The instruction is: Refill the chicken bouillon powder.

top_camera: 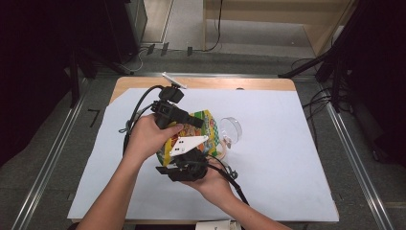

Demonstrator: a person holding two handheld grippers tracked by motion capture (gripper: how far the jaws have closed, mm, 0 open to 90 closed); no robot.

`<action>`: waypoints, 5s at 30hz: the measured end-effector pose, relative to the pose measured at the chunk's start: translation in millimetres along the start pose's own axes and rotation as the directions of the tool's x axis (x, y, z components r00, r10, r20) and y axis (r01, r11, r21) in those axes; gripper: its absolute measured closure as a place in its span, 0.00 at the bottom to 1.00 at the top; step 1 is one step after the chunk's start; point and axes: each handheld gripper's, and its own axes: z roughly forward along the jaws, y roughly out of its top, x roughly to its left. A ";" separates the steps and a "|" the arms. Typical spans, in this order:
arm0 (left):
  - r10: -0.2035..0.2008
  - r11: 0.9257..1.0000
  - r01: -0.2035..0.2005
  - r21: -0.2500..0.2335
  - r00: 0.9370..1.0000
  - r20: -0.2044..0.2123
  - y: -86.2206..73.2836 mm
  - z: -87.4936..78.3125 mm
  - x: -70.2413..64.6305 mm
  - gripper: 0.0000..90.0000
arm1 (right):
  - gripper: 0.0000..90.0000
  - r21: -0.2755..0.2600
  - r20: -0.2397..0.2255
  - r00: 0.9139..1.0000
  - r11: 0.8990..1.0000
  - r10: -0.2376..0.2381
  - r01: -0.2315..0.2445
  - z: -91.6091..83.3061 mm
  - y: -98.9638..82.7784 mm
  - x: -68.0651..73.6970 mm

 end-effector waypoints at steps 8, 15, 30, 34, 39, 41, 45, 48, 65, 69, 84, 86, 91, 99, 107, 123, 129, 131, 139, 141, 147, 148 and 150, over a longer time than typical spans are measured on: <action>-0.021 1.000 0.021 0.010 1.000 0.010 0.1 -2.2 0.3 0.77 | 0.75 -0.010 -0.012 1.000 1.000 -0.001 0.000 -1.4 1.9 3.7; -0.018 1.000 0.018 0.020 1.000 0.005 -0.1 -0.1 -0.5 0.77 | 0.76 -0.025 -0.017 1.000 1.000 0.010 -0.010 0.3 -0.7 3.8; -0.009 1.000 0.010 0.020 1.000 -0.008 -0.7 -1.4 -6.2 0.77 | 0.76 -0.029 -0.022 1.000 0.999 0.019 -0.020 -1.9 -0.8 6.5; -0.030 0.999 0.030 0.013 1.000 0.004 0.1 -3.1 -3.6 0.77 | 0.76 -0.023 -0.023 1.000 1.000 0.013 -0.014 -3.7 2.0 7.1; -0.028 1.000 0.028 0.013 1.000 0.008 0.5 -4.0 -3.2 0.77 | 0.76 -0.021 -0.019 1.000 1.000 0.012 -0.012 -4.0 3.5 7.4; -0.031 0.999 0.030 0.010 0.999 0.012 0.6 -4.3 -2.9 0.77 | 0.76 -0.021 -0.016 1.000 1.000 0.009 -0.010 -4.2 3.7 7.5; -0.033 0.999 0.033 0.009 0.999 0.018 0.7 -4.0 -2.6 0.76 | 0.76 -0.020 -0.008 1.000 1.000 -0.002 0.002 -4.3 3.6 7.8; -0.026 0.999 0.025 0.020 1.000 0.011 0.9 -2.6 -3.0 0.76 | 0.76 -0.016 -0.011 1.000 1.000 0.000 0.000 -3.6 2.7 7.3; -0.046 0.999 0.046 0.020 0.999 0.018 2.0 -0.8 2.6 0.75 | 0.76 -0.009 -0.026 1.000 1.000 0.016 -0.016 -2.7 2.3 4.1; -0.053 0.998 0.052 0.021 0.998 0.025 4.2 -4.2 5.0 0.75 | 0.76 0.002 -0.035 0.999 1.000 0.016 -0.016 -4.1 7.3 4.5; -0.051 0.998 0.050 0.025 0.999 0.019 4.5 -2.9 4.8 0.75 | 0.77 0.003 -0.033 0.999 1.000 0.011 -0.011 -0.2 6.2 1.9; -0.053 0.998 0.052 0.023 0.998 0.021 4.5 -3.1 5.2 0.75 | 0.77 0.000 -0.037 0.999 1.000 0.014 -0.014 -0.5 6.6 2.3; -0.061 0.998 0.060 0.032 0.998 0.035 5.6 -2.2 9.4 0.75 | 0.77 -0.001 -0.043 0.999 1.000 0.023 -0.023 -1.4 7.5 2.1; -0.056 0.998 0.056 0.027 0.998 0.023 5.6 -2.0 8.6 0.76 | 0.78 0.000 -0.034 0.999 1.000 0.019 -0.019 0.7 6.9 0.4; -0.023 0.999 0.024 0.025 1.000 -0.017 5.3 -2.1 3.8 0.85 | 0.79 -0.003 -0.037 0.999 1.000 0.024 -0.024 2.6 4.5 0.1; -0.016 1.000 0.017 0.022 0.998 -0.059 5.3 -2.1 -3.9 0.82 | 0.79 -0.033 -0.049 0.997 0.998 0.061 -0.062 1.4 3.9 1.2; -0.013 1.000 0.015 0.024 0.998 -0.061 4.9 -2.2 -5.9 0.82 | 0.79 -0.043 -0.056 0.996 0.996 0.070 -0.073 0.9 2.2 1.3; -0.020 1.000 0.021 0.022 0.998 -0.063 5.0 -2.0 -4.7 0.82 | 0.79 -0.045 -0.053 0.996 0.997 0.067 -0.070 0.8 1.7 1.0; -0.024 0.999 0.025 0.022 0.998 -0.052 5.6 -1.9 -2.3 0.81 | 0.79 -0.035 -0.035 0.998 0.998 0.047 -0.048 -0.2 3.1 2.2; -0.030 0.999 0.031 0.022 0.998 -0.048 5.4 -1.4 -2.1 0.81 | 0.79 -0.033 -0.036 0.998 0.998 0.045 -0.046 -0.3 3.0 2.2; -0.033 0.999 0.034 0.022 0.999 -0.043 5.7 -1.3 -1.8 0.81 | 0.79 -0.028 -0.034 0.998 0.999 0.045 -0.046 -1.3 3.8 2.8; -0.033 0.999 0.034 0.022 0.999 -0.042 5.7 -1.4 -1.7 0.81 | 0.79 -0.026 -0.035 0.998 0.999 0.044 -0.045 -1.4 4.0 3.0; -0.034 0.999 0.035 0.023 0.999 -0.038 5.7 -1.5 -1.3 0.81 | 0.79 -0.027 -0.037 0.998 0.999 0.045 -0.046 -1.3 4.3 3.5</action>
